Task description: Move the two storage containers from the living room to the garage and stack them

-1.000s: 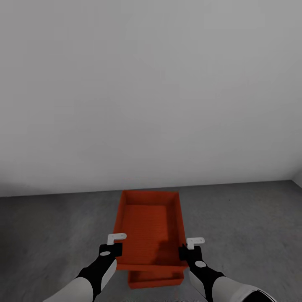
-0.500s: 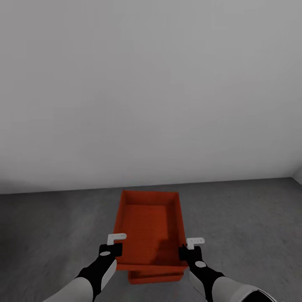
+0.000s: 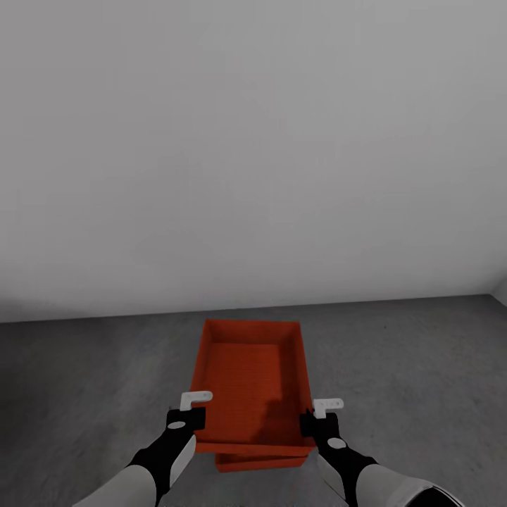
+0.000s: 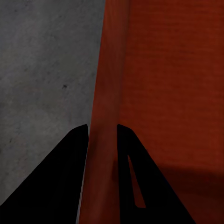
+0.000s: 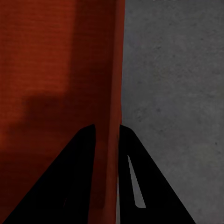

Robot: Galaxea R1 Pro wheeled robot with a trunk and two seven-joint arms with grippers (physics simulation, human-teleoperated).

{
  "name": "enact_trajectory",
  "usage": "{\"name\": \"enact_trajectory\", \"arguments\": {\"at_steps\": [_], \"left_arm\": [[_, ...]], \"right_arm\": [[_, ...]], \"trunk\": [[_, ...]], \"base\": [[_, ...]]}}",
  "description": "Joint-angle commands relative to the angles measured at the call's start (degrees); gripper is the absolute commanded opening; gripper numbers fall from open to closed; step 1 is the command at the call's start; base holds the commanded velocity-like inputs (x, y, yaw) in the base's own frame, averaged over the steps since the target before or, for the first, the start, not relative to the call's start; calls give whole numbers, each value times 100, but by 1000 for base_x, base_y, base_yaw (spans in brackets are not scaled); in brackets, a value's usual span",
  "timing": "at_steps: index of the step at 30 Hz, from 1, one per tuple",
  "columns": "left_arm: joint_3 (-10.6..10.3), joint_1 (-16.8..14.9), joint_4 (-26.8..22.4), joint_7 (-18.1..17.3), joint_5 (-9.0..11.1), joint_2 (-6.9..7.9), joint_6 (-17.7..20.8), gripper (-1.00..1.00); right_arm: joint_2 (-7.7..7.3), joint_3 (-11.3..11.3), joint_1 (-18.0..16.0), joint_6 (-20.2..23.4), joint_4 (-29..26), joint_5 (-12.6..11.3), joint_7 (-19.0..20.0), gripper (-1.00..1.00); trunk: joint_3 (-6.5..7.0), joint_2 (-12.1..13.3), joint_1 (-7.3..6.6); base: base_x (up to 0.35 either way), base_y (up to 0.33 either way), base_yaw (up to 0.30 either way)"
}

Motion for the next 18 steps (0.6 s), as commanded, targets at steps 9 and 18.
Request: {"name": "enact_trajectory", "arguments": {"at_steps": [9, 18], "left_arm": [[115, -4, -185, 46, -106, 25, 25, -100], [115, -4, -185, 46, -106, 27, 25, -100]], "right_arm": [[-1, -35, -1, -17, 37, -77, 5, -100], [-1, -35, -1, -20, 37, -77, 7, -100]], "trunk": [[-7, -5, 1], [-7, -5, 1]], "base": [[0, 0, 0], [0, 0, 0]]}}
